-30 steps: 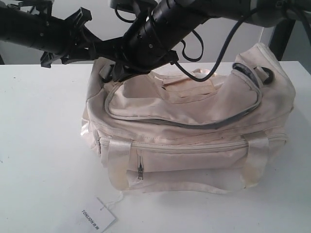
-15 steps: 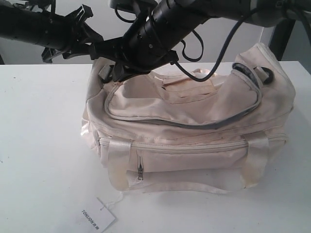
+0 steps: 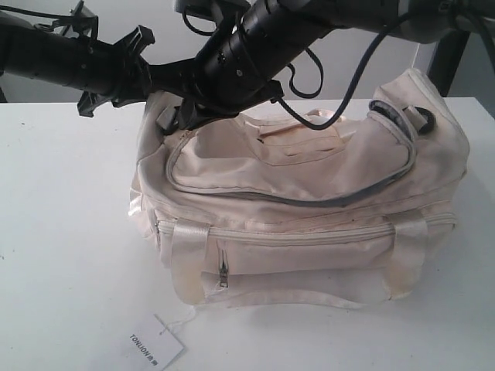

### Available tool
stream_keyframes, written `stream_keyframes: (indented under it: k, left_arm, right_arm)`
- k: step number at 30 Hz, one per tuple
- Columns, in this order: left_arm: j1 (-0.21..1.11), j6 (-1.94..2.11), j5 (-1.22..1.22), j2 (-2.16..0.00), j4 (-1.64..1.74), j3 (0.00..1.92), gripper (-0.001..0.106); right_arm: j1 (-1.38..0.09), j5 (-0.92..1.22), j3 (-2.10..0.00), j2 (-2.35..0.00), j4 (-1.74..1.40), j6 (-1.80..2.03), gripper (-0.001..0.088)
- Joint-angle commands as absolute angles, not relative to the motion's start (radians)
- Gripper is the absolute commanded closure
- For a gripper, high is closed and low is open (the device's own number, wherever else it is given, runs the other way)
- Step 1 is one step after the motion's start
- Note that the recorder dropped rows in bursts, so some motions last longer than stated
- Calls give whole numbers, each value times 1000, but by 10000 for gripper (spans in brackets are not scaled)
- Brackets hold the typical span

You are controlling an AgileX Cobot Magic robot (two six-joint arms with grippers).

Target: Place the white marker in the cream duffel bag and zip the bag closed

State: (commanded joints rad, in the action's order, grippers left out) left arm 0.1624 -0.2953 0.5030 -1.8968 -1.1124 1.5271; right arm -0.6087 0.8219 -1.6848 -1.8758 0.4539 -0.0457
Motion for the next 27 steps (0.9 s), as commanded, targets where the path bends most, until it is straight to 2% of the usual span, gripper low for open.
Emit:
stream_keyframes:
  k: [1, 2, 9, 27]
  left_arm:
    - [162, -295, 501, -1897, -1120, 1527, 1038]
    - [162, -297, 494, -1897, -1122, 1527, 1052]
    - [162, -297, 477, -1897, -1122, 1527, 1053]
    - [162, -293, 465, -1897, -1128, 1527, 1053]
  right_arm:
    - [-609, 822, -1685, -1883, 456, -38, 868]
    - [-609, 822, -1685, -1893, 461, -38, 868]
    - [-620, 845, -1685, -1938, 542, -38, 868]
    - [-679, 986, -1685, -1948, 497, -38, 868]
